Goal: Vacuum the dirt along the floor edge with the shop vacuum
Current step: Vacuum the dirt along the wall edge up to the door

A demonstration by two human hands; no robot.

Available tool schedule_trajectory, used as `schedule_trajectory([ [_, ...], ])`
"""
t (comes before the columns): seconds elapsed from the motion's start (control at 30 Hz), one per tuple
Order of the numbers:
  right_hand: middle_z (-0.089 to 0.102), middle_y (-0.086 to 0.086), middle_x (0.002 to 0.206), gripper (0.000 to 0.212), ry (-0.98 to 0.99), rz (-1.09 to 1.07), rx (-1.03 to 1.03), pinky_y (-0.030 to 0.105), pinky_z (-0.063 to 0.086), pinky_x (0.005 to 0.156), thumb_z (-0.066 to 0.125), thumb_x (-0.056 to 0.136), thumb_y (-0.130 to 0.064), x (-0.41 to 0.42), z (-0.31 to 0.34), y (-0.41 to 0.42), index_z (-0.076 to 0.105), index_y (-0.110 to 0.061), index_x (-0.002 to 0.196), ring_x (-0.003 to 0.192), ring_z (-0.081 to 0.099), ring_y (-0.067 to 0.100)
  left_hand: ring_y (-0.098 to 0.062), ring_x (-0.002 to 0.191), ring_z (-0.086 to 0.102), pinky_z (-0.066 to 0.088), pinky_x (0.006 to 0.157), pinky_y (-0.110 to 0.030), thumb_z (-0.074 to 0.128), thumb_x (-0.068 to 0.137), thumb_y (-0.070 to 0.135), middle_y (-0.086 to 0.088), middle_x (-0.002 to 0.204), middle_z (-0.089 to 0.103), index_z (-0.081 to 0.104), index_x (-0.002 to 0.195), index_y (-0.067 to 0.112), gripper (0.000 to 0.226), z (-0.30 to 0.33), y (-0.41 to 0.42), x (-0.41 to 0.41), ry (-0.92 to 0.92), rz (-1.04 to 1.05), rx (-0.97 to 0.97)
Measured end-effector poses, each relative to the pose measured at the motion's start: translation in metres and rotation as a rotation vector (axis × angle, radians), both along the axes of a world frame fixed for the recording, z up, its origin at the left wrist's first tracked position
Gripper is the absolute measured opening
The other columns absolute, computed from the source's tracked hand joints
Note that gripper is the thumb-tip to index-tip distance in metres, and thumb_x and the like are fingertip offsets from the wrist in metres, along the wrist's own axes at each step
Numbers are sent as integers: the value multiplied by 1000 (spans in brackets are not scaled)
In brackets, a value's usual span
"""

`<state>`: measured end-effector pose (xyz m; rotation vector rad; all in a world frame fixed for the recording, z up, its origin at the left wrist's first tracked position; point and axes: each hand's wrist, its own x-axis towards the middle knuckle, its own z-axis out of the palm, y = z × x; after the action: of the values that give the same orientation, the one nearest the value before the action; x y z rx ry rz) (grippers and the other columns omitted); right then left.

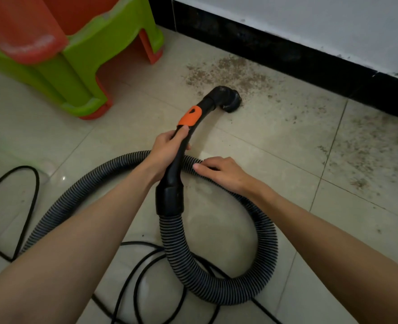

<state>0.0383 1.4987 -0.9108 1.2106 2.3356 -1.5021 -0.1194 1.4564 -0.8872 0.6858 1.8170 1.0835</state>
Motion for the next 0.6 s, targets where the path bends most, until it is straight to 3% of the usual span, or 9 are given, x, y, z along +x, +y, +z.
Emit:
schedule_trajectory([
  [0.07, 66, -5, 110, 36, -3, 5, 34, 43, 41, 101, 44, 86, -70, 1, 2, 2, 64, -40, 90, 110, 55, 23, -4, 46, 46, 37, 49, -19, 48, 97, 36, 3, 61, 55, 60, 70, 12, 39, 1, 3, 2, -32, 28, -15],
  [0.2, 65, -5, 120, 34, -1, -53, 47, 41, 38, 104, 51, 88, -62, -1, 0, 6, 68, -36, 102, 116, 53, 20, -11, 54, 48, 39, 52, -22, 45, 98, 35, -1, 66, 58, 62, 73, 11, 39, -2, 6, 6, -121, 111, -49],
  [0.33, 58, -7, 128, 42, -44, -46, 55, 49, 33, 107, 39, 62, -94, -8, -2, 4, 59, -61, 78, 125, 45, 25, -19, 73, 53, 42, 66, -28, 43, 98, 35, -9, 80, 61, 63, 76, 12, 38, -9, 4, 5, -146, 125, -48],
  [0.43, 33, -3, 153, 28, -120, -47, 53, 49, 11, 117, 50, 82, -72, -13, 0, -7, 63, -54, 99, 143, 21, 24, -19, 75, 52, 43, 68, -29, 43, 99, 36, -7, 79, 60, 63, 79, 11, 37, -14, 3, 4, -182, 102, -28],
  [0.6, 22, -2, 159, 33, -70, -122, 55, 47, -4, 118, 50, 88, -63, -15, 5, -16, 65, -45, 112, 147, 10, 20, -18, 75, 54, 45, 69, -26, 45, 99, 35, -6, 78, 60, 62, 83, 11, 33, -19, 1, 5, -273, 99, 15],
])
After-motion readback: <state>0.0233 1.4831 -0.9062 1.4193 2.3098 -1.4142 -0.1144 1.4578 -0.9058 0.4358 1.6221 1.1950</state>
